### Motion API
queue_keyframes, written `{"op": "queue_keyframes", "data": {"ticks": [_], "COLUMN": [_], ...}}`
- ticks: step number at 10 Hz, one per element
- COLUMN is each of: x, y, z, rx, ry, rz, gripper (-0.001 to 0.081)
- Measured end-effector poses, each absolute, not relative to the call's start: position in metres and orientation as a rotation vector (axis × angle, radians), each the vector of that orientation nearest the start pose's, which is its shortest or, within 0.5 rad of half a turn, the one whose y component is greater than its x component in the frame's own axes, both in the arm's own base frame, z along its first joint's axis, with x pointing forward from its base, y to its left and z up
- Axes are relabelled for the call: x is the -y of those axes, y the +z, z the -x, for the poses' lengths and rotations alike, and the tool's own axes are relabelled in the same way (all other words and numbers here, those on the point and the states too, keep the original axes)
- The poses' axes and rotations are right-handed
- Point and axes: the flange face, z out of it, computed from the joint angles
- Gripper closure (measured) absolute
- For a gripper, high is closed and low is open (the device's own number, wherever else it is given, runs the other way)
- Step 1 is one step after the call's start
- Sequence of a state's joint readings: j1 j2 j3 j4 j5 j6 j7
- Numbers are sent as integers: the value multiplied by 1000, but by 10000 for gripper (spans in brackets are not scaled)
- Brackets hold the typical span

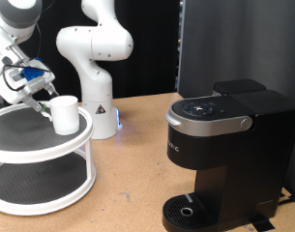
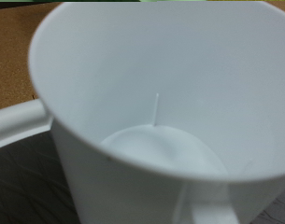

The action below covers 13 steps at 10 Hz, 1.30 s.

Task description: Make a cup of coffee with the keurig machine

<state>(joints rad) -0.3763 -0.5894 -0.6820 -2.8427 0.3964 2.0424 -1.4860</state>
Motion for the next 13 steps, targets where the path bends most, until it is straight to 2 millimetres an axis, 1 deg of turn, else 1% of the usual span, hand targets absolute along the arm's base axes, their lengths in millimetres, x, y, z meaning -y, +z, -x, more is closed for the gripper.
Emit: {"op": "queue_keyframes", "data": {"ticks": [3,7,8,9,10,11,12,13], "x": [238,234,234,233,233,233,233,235], "y": [309,303,301,300,299,299,299,299], "z": [-200,-207,-208,-208,-208,-208,-208,-209], "rx": [404,391,391,392,391,391,391,386], "ry": [-679,-689,-691,-692,-690,-690,-690,-696], "rz": [2469,2452,2447,2444,2443,2442,2442,2460], "gripper": [3,3,104,282,282,464,464,608]}}
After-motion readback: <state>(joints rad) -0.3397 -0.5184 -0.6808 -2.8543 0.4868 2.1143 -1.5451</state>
